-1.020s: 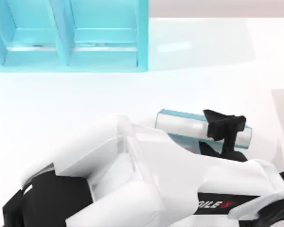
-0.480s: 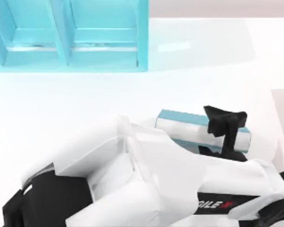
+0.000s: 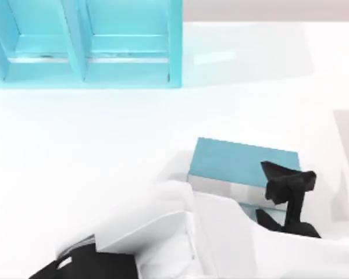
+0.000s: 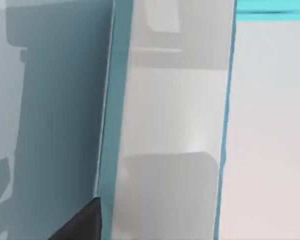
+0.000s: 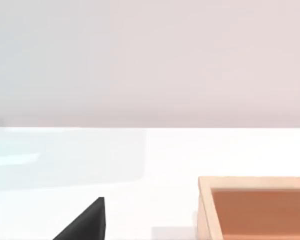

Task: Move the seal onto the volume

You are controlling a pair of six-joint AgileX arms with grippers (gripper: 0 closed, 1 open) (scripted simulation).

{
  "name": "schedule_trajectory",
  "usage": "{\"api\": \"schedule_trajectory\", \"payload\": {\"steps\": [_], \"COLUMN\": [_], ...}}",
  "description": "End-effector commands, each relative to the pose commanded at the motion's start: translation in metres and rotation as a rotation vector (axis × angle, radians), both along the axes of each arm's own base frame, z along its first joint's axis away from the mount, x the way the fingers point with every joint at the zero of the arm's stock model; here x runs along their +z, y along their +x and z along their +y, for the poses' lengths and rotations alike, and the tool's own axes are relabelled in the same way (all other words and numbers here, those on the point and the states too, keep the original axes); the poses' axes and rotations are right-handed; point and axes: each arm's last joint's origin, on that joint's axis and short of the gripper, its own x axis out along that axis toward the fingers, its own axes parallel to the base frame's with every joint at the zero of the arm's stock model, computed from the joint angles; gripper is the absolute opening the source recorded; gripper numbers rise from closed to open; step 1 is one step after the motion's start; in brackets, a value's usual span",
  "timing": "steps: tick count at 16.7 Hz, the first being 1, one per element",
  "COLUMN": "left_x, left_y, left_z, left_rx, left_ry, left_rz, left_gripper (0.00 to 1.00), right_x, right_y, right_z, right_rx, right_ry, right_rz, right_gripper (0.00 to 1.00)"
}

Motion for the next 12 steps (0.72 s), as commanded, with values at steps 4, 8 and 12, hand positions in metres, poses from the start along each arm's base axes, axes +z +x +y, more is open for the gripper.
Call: {"api": "schedule_trajectory", "payload": {"steps": [4, 8, 12], "left_x": [0.003, 0.011, 0.015], "left_y": [-0.041, -0.077, -0.098], "left_z": [0.003, 0.008, 0.011], "left_rx": [0.007, 0.015, 0.018], "left_ry": [0.004, 0.035, 0.046], "left_rz": [0.010, -0.006, -0.027], "left_gripper": [1.00, 1.00, 1.00], "right_x": [0.000, 0.000, 0.000], "right_y": [0.000, 0.000, 0.000], "right_z": [0.000, 0.000, 0.000], "right_rx": [0.000, 0.000, 0.000], "right_ry": [0.000, 0.000, 0.000], "right_rz": [0.000, 0.000, 0.000], "right_gripper": [1.00, 1.00, 1.00]}}
